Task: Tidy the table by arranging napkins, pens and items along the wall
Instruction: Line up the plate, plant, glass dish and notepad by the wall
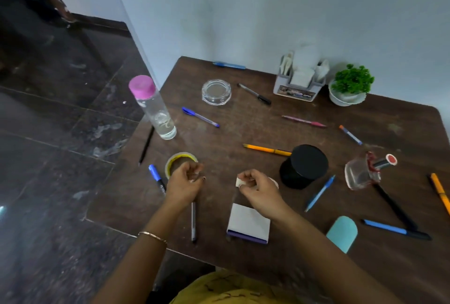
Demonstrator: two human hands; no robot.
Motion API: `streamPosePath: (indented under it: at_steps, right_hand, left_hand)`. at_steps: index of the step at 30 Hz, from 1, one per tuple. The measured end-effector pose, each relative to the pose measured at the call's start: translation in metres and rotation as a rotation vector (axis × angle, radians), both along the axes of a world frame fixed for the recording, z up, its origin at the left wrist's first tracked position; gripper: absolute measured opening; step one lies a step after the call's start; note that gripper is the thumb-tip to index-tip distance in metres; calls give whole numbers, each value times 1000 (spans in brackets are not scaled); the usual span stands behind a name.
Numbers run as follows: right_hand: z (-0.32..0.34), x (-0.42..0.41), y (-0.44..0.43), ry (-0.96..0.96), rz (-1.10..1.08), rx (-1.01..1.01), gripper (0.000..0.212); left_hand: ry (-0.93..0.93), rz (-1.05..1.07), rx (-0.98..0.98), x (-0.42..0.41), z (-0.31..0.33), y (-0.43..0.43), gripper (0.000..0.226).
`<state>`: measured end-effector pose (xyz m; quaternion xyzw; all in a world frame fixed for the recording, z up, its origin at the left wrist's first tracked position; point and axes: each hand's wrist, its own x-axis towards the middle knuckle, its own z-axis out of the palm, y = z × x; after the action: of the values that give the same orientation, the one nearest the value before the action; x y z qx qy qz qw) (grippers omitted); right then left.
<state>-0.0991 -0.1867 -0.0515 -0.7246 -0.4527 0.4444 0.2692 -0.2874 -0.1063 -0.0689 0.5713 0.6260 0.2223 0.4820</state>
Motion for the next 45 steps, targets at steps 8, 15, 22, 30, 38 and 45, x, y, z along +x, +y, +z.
streamPosePath:
  at_steps: [8, 15, 22, 30, 38, 45]
  right_hand:
    - [0, -13, 32, -111, 47, 42, 13]
    - [3, -2, 83, -296, 130, -7, 29]
    - [7, 22, 152, -529, 237, -79, 55]
    - [-16, 60, 184, -534, 329, -178, 67]
    - [-29, 56, 181, -639, 314, -116, 60]
    - [-28, 65, 181, -624, 309, -67, 51]
  left_hand:
    - [-60, 21, -42, -16, 3, 9, 28]
    - [12, -22, 65, 12, 5, 74, 34]
    - [428, -195, 273, 64, 18, 163, 51]
    - [485, -267, 289, 98, -2, 236, 84]
    - [647, -389, 218, 129, -13, 252, 105]
    - [674, -392, 154, 137, -13, 258, 103]
